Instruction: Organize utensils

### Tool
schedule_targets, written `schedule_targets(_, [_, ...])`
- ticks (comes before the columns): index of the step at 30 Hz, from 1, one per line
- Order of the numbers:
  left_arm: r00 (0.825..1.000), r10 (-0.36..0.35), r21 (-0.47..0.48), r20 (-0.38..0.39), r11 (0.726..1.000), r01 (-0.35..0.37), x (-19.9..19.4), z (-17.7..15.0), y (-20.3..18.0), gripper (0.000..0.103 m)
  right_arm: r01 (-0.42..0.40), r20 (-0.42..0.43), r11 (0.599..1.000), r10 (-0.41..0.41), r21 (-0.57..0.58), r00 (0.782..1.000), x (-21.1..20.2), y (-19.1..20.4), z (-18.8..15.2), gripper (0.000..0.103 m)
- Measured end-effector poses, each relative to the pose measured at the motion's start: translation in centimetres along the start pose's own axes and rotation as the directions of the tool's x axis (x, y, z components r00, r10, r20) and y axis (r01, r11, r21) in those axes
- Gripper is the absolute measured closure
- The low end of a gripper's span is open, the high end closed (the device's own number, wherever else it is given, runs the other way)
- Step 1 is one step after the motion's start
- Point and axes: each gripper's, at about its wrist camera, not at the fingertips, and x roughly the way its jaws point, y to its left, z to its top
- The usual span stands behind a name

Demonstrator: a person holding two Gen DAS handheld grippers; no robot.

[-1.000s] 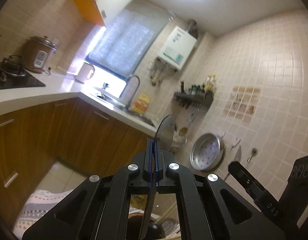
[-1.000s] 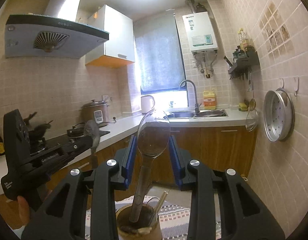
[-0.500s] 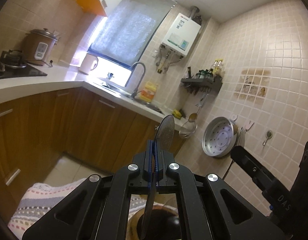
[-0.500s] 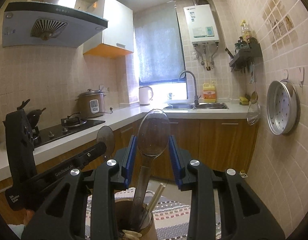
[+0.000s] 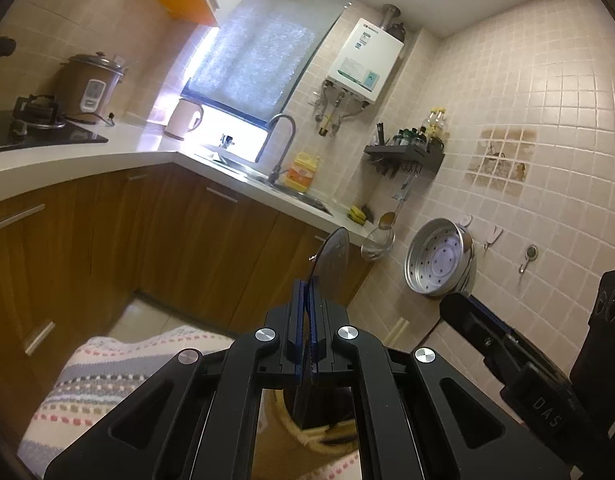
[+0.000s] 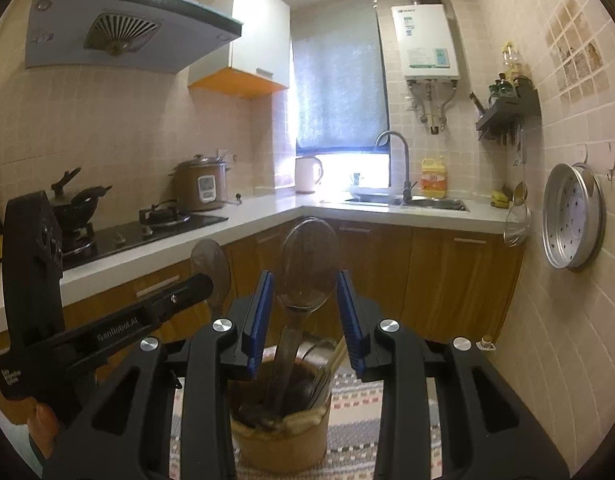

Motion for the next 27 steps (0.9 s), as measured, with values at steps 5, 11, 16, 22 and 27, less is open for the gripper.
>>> schedule_targets(5, [0.999, 0.032, 0.066, -0.031, 0.997, -0.03, -1.9, -0.5, -0.9, 0.07, -0.027, -0.05, 0.999, 0.026, -0.016, 0.998, -1.4, 1.0, -0.6, 0.045])
schedule_targets(11, [0.999, 0.04, 0.057, 0.027, 0.998, -0.042, -7.0, 0.5, -1.3, 0.054, -0.006, -0.002, 1.0, 0.006, -0.031, 1.0, -5.9, 1.7, -0.1, 0.029])
schedule_targets(16, [0.991, 0.074, 0.095, 0.115, 0.992, -0.085, -12.6, 2.1, -2.8, 0.048, 0.023, 0.081, 0.998, -0.017, -0.066, 0.997, -10.8, 2.9, 1.0, 0.029])
schedule_targets(22, [0.976, 0.126, 0.149, 0.177, 0.977, -0.153, -18.3, 2.4, -5.2, 0.026, 0.042, 0.155, 0.997, -0.03, -0.072, 0.987, -15.8, 4.1, 1.8, 0.029])
schedule_targets(27, [0.959, 0.205, 0.196, 0.193, 0.95, -0.243, -21.5, 1.3, -6.9, 0.016, 0.093, 0.188, 0.994, -0.08, -0.065, 0.979, -18.5, 4.7, 0.6, 0.028])
